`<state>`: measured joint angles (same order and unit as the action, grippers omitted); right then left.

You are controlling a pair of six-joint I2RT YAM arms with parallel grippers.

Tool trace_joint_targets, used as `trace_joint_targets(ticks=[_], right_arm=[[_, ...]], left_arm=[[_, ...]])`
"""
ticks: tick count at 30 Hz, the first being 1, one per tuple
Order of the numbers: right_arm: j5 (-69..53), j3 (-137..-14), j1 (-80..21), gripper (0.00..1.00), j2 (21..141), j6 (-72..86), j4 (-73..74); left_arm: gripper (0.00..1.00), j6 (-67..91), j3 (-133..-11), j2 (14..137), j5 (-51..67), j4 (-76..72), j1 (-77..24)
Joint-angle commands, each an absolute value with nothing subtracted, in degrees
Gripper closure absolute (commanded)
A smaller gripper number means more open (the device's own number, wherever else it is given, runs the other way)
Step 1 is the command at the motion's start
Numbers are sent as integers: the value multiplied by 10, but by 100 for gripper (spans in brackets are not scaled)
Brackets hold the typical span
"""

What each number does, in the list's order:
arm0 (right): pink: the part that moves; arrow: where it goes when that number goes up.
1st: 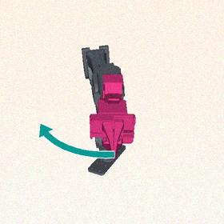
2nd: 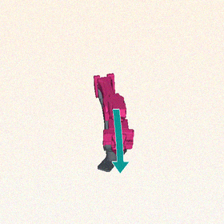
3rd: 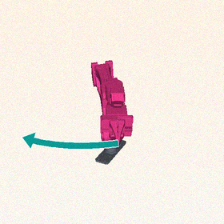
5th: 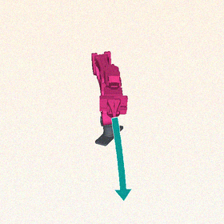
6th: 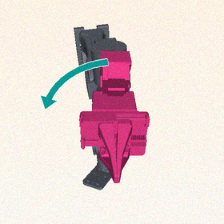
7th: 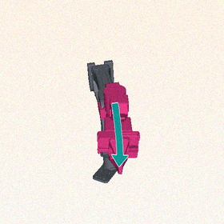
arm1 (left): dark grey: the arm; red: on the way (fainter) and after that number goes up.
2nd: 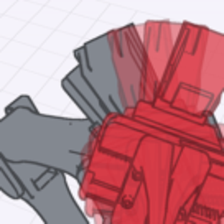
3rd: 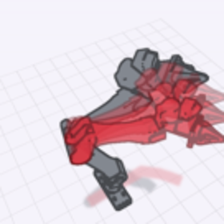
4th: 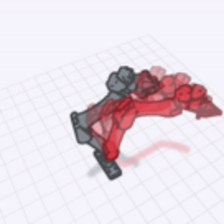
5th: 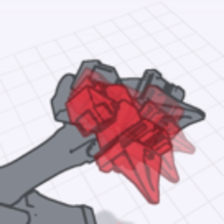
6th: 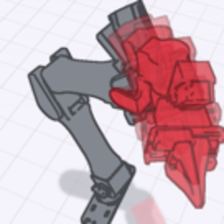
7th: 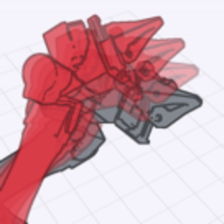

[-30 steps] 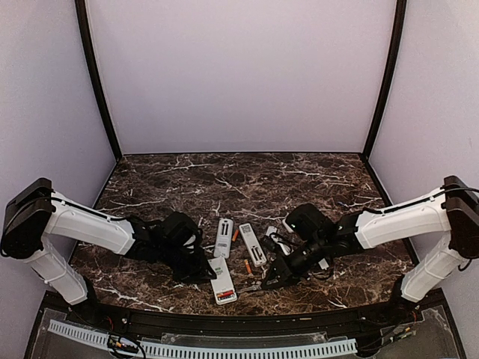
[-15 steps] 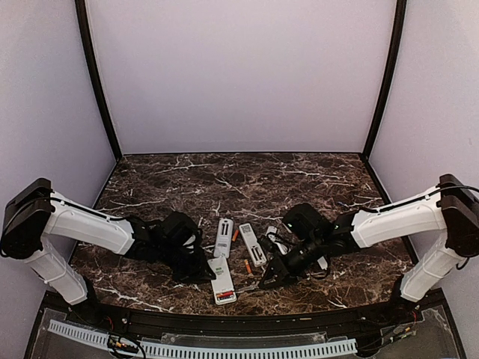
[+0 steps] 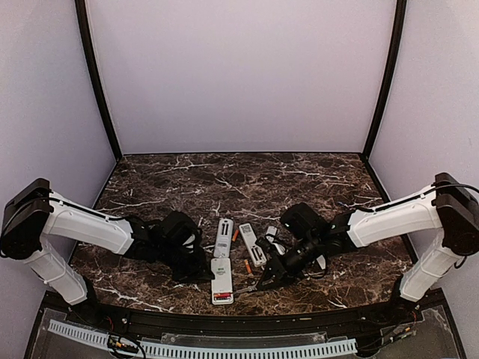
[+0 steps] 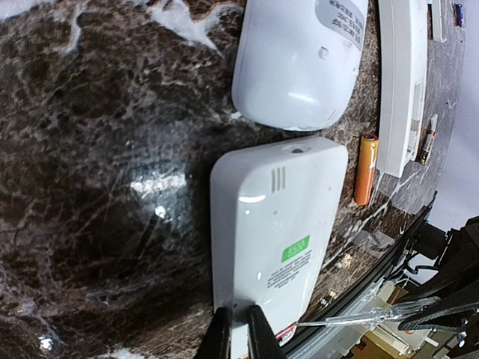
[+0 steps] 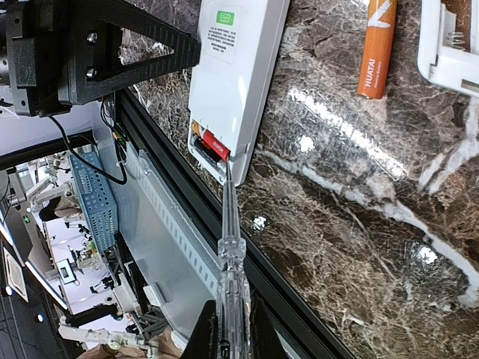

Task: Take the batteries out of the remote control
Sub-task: Remove the battery from the remote control without the battery cover.

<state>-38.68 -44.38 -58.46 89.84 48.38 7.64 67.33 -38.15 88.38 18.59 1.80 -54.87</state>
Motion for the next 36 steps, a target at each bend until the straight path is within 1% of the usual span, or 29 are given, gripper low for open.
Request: trace_joint_targets(ticks=[1,11,22,25,30,36], right_arm=[[-414,-453,-593,100,914,509,9],[-433,-457,-593,100,905,545,-47],[-431,-457,-593,100,902,548,-52],[-417,-459,-593,100,896,538,-24],[-366,-462,-593,100,873,498,72],[-353,-465,-593,100,886,483,89]], left_arm=[[91,680,-368,904,178,28,-560],[94,687,-368,910,178,26,-567],[96,689,-367,908,175,25,-568],[96,690,-367,907,175,26,-569],[96,689,-367,906,174,26,-569],[96,689,-367,907,175,24,-569]])
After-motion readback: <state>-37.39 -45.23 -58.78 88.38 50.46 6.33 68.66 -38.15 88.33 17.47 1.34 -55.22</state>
